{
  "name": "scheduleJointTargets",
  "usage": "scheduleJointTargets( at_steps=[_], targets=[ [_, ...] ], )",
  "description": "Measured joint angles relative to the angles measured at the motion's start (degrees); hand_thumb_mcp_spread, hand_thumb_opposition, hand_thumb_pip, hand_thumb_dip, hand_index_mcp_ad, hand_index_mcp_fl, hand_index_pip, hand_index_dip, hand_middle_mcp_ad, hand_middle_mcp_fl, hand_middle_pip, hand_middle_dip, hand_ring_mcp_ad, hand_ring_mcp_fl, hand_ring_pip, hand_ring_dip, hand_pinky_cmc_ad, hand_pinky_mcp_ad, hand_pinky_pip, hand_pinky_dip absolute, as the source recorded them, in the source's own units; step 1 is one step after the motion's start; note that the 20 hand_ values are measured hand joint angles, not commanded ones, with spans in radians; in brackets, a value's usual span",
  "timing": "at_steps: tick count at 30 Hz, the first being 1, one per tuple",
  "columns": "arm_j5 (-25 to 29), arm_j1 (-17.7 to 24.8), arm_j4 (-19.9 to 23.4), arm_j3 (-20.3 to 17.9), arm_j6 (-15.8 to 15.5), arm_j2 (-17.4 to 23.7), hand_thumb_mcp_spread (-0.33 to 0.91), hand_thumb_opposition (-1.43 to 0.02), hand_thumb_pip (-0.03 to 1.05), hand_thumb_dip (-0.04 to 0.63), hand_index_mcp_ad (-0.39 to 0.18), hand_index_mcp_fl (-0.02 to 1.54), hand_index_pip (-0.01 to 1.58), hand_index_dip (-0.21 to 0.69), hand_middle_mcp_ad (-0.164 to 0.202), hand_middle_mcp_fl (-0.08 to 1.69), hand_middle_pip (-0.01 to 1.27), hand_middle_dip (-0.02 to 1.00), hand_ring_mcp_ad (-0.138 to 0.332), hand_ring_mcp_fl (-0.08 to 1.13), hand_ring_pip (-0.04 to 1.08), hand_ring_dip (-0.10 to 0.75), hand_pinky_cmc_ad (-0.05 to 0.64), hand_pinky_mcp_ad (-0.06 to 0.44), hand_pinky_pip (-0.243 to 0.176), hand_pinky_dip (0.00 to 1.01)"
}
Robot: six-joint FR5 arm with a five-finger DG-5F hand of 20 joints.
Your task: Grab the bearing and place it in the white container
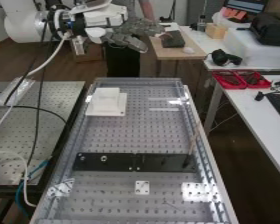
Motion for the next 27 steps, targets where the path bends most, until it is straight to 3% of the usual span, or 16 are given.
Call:
scheduleJointTargets(
  at_steps=[12, 17, 27],
  targets=[
    [-3.91, -2.51, -4.17, 2.76, -0.01, -1.67, 0.15, -0.76, 0.67, 0.202, -0.075, 0.19, 0.18, 0.155, 0.086, 0.06, 0.12, 0.25, 0.147, 0.0, 0.07, 0.103, 0.396, 0.295, -0.14, 0.47],
    [-6.29, -4.45, -6.56, 4.02, 0.68, -2.43, 0.15, -0.75, 0.67, 0.173, -0.075, 0.16, 0.14, 0.168, 0.082, 0.06, 0.12, 0.25, 0.147, 0.0, 0.07, 0.103, 0.393, 0.295, -0.138, 0.43],
    [-15.45, -10.02, -10.34, 4.35, 1.18, -1.87, 0.15, -0.73, 0.62, 0.157, -0.075, 0.07, 0.12, 0.202, 0.086, 0.06, 0.12, 0.25, 0.147, 0.0, 0.07, 0.103, 0.396, 0.298, -0.138, 0.41]
  ],
)
